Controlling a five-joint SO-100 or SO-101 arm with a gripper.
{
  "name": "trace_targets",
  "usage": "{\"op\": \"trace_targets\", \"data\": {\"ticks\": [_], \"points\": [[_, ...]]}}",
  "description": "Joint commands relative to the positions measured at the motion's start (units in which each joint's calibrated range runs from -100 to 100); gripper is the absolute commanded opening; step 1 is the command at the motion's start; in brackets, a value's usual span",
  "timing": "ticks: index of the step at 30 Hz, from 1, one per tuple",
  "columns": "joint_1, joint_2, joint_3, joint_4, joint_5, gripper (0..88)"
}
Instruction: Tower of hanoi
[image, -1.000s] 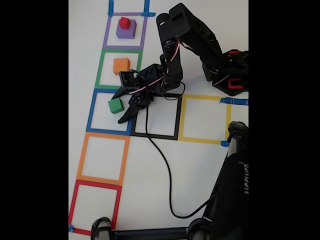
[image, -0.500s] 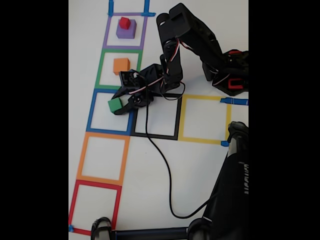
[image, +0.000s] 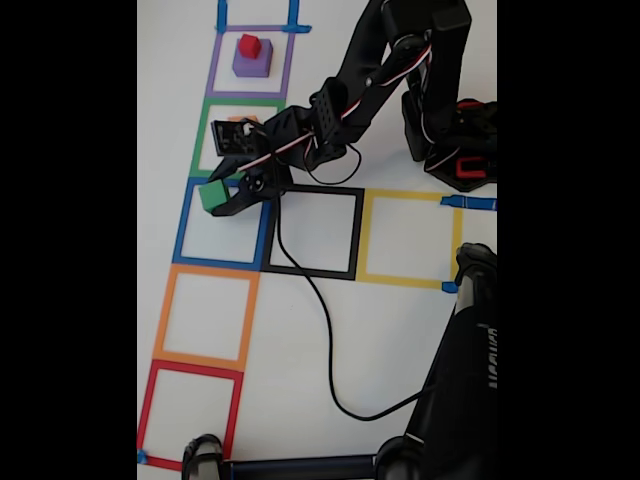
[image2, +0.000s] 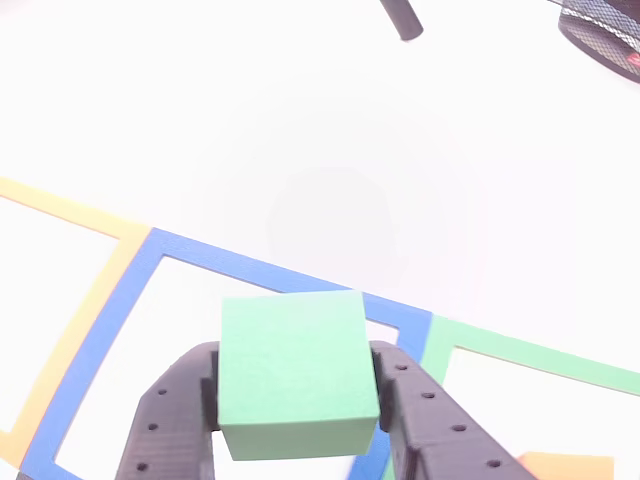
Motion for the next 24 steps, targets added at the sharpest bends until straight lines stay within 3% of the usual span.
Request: {"op": "trace_targets", "data": {"ticks": [1,7,13,24], "points": [[4.4,-19.1,-1.5,21.4,0.0,1.7],[12.0,-34.1,-13.7,54.6,0.0,1.6],[18.6,-34.6,-38.2,79.6,0.0,1.4],[24.2,-28.0,-76.4,108.1,0.0,1.3]]}}
